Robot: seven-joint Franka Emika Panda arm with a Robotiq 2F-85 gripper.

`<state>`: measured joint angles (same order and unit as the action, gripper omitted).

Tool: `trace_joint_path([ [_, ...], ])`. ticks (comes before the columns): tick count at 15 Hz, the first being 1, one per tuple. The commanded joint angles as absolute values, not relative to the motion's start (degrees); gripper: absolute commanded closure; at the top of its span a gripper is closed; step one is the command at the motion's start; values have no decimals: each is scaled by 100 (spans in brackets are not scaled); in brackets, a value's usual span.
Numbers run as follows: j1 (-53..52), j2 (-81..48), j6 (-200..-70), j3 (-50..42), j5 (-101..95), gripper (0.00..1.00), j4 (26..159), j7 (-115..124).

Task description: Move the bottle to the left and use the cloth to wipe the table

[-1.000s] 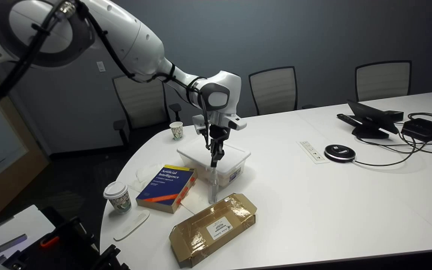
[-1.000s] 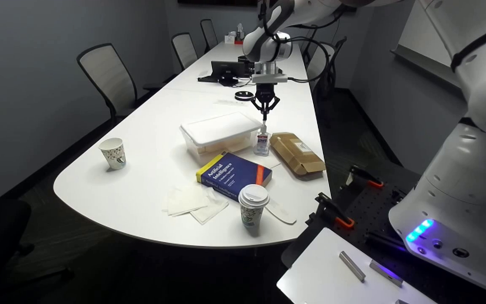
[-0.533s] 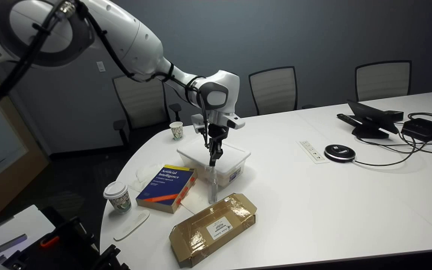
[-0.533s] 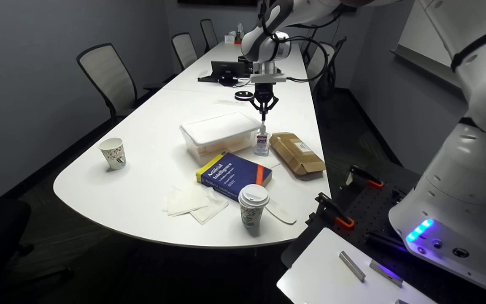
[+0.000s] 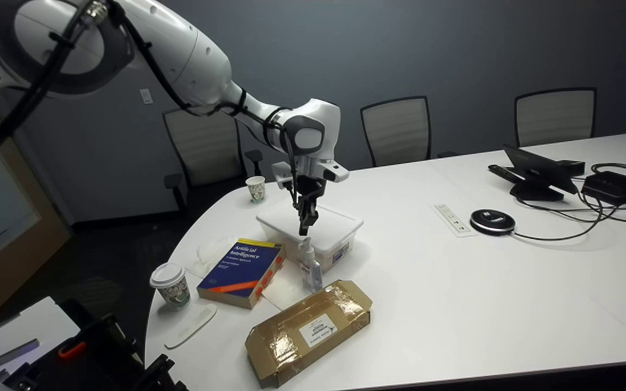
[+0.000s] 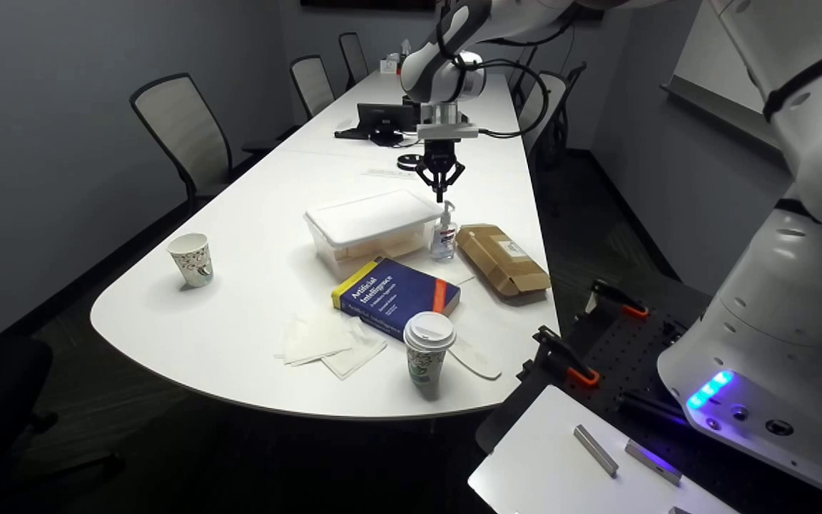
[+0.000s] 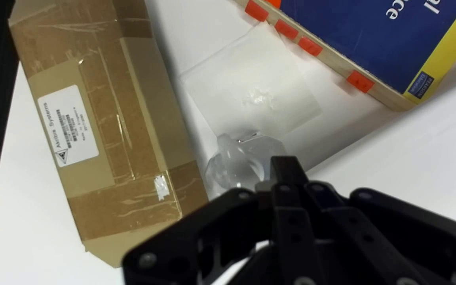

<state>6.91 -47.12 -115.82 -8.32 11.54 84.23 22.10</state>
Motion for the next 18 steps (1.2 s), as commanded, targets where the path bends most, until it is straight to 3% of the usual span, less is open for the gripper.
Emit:
trace_joint_path([
  [1,627,-4506,-11502,-839,1079,100,8542,2276],
  [2,621,-4481,-11508,-838,1079,100,8550,2274],
  [3,619,-4462,-11511,-841,1075,77,8545,2272],
  [6,606,-4320,-11483,-834,1082,60,8571,2289],
  [14,530,-3963,-11220,-692,1121,1,8559,2181],
  [18,395,-3918,-10918,-409,1110,0,8512,1893],
])
